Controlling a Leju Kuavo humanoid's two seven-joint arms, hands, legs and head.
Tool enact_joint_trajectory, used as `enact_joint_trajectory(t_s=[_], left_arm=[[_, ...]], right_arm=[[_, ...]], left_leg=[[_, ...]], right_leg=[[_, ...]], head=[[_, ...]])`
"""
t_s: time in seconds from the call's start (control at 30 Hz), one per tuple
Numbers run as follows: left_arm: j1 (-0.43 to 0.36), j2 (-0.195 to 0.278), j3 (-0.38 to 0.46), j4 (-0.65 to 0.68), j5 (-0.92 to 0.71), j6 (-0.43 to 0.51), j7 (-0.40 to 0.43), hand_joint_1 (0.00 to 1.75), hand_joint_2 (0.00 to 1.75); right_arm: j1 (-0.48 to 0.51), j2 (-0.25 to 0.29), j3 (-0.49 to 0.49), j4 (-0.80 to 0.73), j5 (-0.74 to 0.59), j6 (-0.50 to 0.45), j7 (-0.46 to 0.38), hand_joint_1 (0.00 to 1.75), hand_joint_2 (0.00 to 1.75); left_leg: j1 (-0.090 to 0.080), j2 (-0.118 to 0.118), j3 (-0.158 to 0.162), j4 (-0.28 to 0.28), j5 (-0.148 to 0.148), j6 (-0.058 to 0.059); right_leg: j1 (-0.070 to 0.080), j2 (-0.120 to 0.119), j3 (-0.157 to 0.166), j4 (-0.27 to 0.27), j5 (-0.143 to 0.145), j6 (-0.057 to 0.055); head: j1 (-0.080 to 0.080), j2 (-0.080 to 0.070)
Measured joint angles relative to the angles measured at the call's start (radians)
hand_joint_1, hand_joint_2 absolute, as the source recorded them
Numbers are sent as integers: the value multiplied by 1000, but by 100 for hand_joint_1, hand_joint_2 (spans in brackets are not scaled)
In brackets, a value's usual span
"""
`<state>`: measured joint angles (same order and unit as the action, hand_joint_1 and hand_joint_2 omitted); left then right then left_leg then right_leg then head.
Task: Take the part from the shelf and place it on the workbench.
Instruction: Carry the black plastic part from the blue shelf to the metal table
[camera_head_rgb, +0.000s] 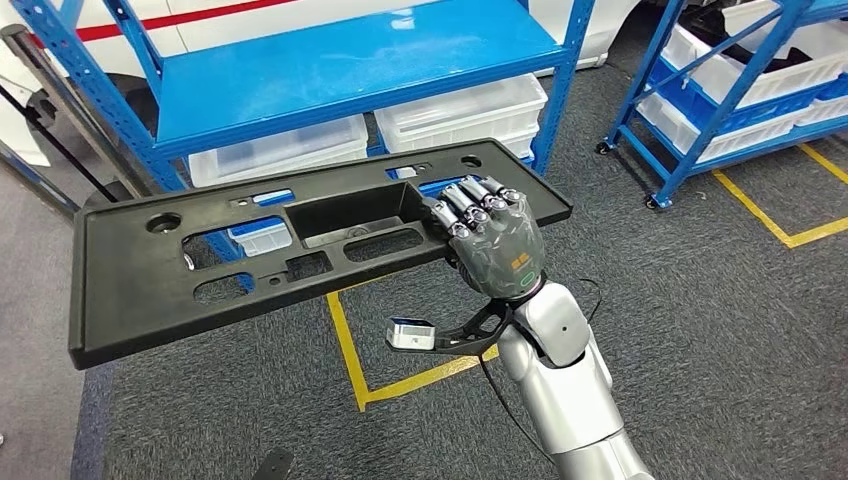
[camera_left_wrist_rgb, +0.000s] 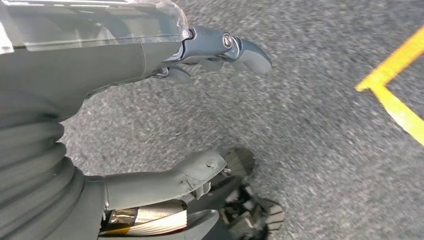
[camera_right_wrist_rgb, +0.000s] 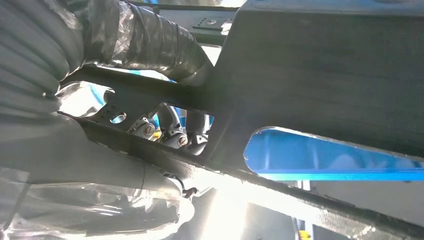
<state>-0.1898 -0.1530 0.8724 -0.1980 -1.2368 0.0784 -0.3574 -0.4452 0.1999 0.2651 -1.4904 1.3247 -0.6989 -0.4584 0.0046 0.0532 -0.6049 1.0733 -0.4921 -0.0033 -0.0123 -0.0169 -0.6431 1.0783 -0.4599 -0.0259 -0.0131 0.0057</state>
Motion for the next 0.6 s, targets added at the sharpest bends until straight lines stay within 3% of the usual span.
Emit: enact_joint_trajectory(t_s=[0.1, 0.13, 0.17, 0.2, 0.23, 0.3, 0.37, 0.43, 0.5, 0.57, 0.6], left_arm=[[-6, 1, -2, 0, -4, -3, 2, 0, 175], [-6, 2, -4, 0, -6, -3, 4, 0, 175], [-5, 2, -5, 0, -7, -4, 7, 0, 175], [-5, 2, -7, 0, -8, -4, 8, 0, 175], [-5, 3, -8, 0, -8, -5, 8, 0, 175], [-7, 8, -11, 0, -9, -5, 8, 0, 175], [-7, 12, -13, 0, -8, -5, 7, 0, 175], [-8, 12, -15, 0, -8, -5, 6, 0, 175], [-10, 12, -17, 0, -5, -6, 3, 0, 175], [-11, 11, -18, 0, 0, -10, -1, 0, 175], [-10, 11, -18, 0, 1, -12, -2, 0, 175]], right_arm=[[-2, 0, 0, 0, -1, 0, 0, 175, 175], [-1, 0, 0, 1, -1, 0, -1, 175, 175], [0, 0, 0, 1, 1, 0, -2, 175, 175], [1, 0, 0, 1, 2, 0, -3, 175, 175], [2, 0, 0, 1, 4, 0, -3, 175, 175], [2, 0, 0, 0, 5, 0, -4, 175, 175], [3, 0, 0, 0, 4, 0, -4, 175, 175], [4, 0, 0, 0, 4, 0, -5, 175, 175], [3, -1, 0, 0, 6, 0, -4, 175, 175], [-1, -2, 0, 0, 10, 0, 3, 175, 175], [-3, -3, 0, 1, 11, 0, 10, 175, 175]], left_leg=[[3, -35, -65, 162, -94, -6], [3, -39, -86, 213, -112, -5], [3, -42, -94, 236, -113, -2], [3, -45, -84, 221, -94, 3], [1, -54, -58, 171, -62, 10], [-2, -94, 7, 41, -7, 25], [-7, -121, 40, -28, 7, 32], [-8, -108, 48, -47, 14, 35], [-5, -84, 53, -72, 32, 38], [-4, -59, 52, -87, 45, 42], [-5, -47, 48, -87, 46, 44]], right_leg=[[1, 24, -7, -2, 9, -13], [3, 34, -9, -2, 11, -14], [4, 45, -10, -1, 14, -15], [5, 57, -11, -1, 16, -15], [6, 68, -11, -2, 18, -14], [4, 89, -13, -3, 24, -9], [-1, 109, -18, -6, 33, 3], [-5, 128, -22, -14, 44, 19], [-3, 101, -30, -5, 32, 27], [-1, 49, -63, 73, -27, 31], [-1, 35, -87, 131, -61, 35]], head=[[0, 0], [0, 0], [0, 0], [0, 0], [0, 0], [0, 0], [0, 0], [0, 0], [0, 0], [1, 0], [1, 0]])
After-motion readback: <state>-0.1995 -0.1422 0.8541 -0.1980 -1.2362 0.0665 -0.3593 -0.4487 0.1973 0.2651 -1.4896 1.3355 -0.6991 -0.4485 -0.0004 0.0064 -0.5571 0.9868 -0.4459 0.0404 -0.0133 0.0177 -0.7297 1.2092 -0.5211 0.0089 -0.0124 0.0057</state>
